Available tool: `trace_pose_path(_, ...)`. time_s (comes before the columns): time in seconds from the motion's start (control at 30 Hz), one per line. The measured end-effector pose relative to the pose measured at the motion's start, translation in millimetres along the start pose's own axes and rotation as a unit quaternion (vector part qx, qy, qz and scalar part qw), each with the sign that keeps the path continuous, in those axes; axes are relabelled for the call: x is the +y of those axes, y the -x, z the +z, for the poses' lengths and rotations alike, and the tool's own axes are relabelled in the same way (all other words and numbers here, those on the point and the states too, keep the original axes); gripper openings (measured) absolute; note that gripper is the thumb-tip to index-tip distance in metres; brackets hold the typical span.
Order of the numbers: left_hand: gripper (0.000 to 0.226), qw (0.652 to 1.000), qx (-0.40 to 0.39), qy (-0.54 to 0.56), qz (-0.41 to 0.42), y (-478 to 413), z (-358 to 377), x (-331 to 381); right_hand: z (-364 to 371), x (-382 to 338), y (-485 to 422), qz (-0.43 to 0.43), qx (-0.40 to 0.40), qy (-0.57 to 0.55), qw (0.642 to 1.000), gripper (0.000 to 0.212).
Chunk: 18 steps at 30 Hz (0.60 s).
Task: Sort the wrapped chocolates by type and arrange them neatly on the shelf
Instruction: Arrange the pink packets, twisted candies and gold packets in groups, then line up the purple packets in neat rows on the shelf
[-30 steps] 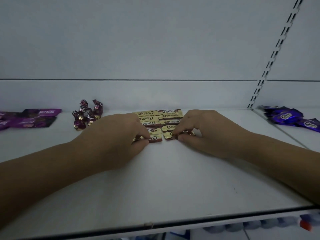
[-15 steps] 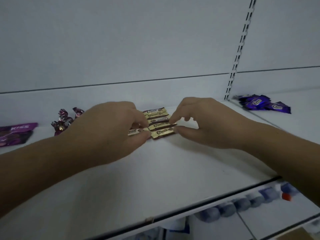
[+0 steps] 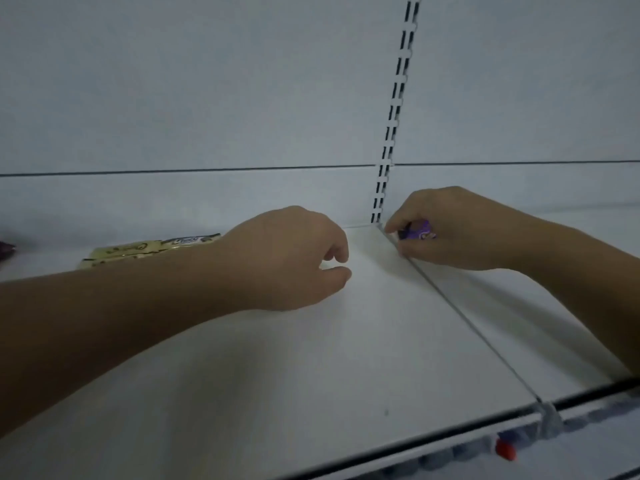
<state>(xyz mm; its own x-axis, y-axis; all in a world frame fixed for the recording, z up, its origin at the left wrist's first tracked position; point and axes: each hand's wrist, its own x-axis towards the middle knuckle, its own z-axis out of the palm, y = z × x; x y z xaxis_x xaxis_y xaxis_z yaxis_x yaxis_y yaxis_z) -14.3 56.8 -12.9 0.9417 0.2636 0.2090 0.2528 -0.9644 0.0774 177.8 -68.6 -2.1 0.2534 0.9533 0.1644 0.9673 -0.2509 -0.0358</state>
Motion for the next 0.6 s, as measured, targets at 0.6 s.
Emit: trace_pose_path(0.6,0.023,0.989,-0.049,0.114,-0.078,-132.7,41.8,67.2,-11.7,119.2,-6.3,-0.011,-0.027,-0.060,0.998,0.017)
